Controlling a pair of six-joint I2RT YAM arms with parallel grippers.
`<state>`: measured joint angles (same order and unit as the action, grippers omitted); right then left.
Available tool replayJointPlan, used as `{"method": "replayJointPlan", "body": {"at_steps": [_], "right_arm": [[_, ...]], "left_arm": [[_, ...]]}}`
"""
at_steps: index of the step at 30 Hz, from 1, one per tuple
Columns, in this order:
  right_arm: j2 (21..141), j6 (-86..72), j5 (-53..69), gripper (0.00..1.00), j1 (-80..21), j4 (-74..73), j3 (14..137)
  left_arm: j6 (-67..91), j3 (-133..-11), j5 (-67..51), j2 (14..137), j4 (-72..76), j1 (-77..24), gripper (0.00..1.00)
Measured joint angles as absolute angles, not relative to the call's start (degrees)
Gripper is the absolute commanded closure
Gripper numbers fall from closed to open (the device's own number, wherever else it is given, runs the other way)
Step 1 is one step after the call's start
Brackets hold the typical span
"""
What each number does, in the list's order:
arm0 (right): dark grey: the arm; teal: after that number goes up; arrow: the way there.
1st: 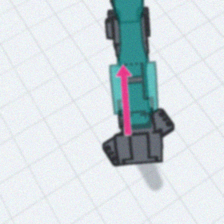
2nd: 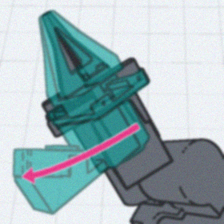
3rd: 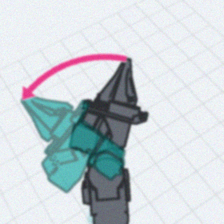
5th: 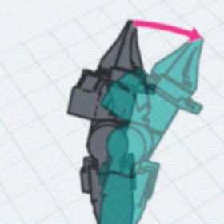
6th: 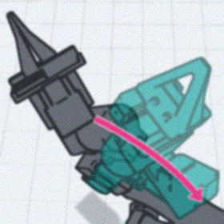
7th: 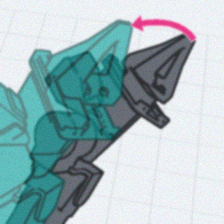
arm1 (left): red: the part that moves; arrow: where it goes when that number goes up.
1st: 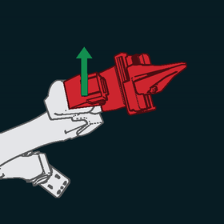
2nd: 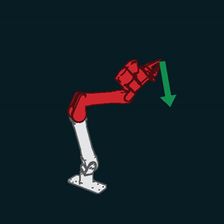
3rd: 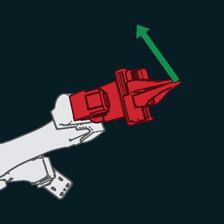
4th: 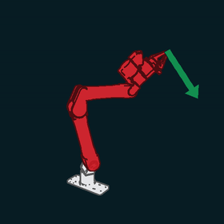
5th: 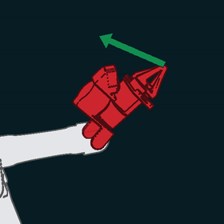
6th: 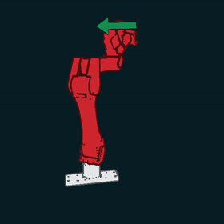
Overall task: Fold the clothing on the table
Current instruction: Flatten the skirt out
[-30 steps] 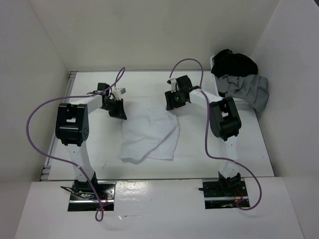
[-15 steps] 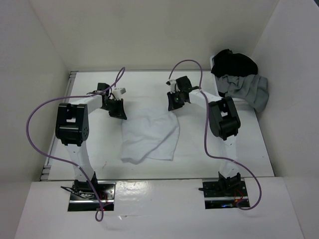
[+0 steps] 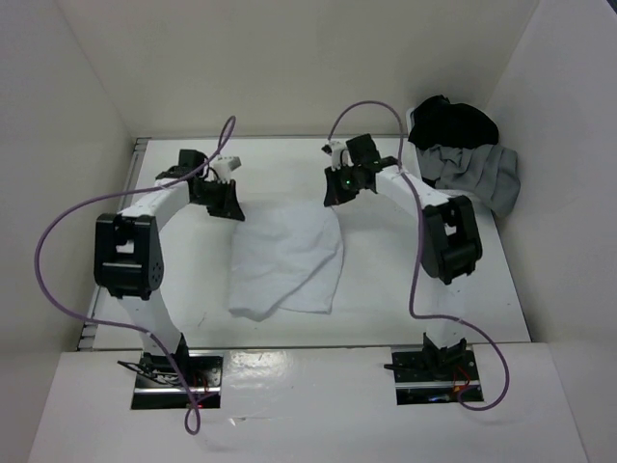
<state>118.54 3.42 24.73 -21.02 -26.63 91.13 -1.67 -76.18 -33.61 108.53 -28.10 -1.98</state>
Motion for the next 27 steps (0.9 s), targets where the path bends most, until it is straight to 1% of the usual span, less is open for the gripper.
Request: {"method": "replayJointPlan", "body": {"at_steps": [6,8,14,17,22,25,27], "right_arm": [[99.35,7.84,26.28,1.00,-22.46,-27.20,88.05],[94.94,9.21,26.94,1.00,-23.51,-27.35,86.67],[88.51,14.15,30.68,1.00,-25.06,-31.31,82.30],[84.75,16.67,32.38,1.00,-25.26,-34.59,80.42],[73.43,19.66,34.48,1.00,-25.65,-37.91,79.55],[66.08,19.79,34.00,1.00,-25.61,-37.65,79.55],[62.28,19.75,33.80,1.00,-25.23,-37.41,79.55]], "left_arm": [[-4.86,-76.86,-38.30,92.05,-28.56,-2.33,1.00],[-6.31,-76.84,-39.53,88.12,-28.62,-2.81,1.00],[-10.74,-72.29,-41.50,78.15,-30.98,-4.67,1.00],[-13.45,-69.10,-41.76,71.09,-33.01,-4.71,1.00],[-15.42,-65.54,-41.41,54.15,-33.41,-4.71,1.00],[-16.23,-66.98,-41.45,47.99,-33.32,-4.60,1.00],[-16.29,-67.55,-41.43,46.06,-32.97,-4.16,1.00]]}}
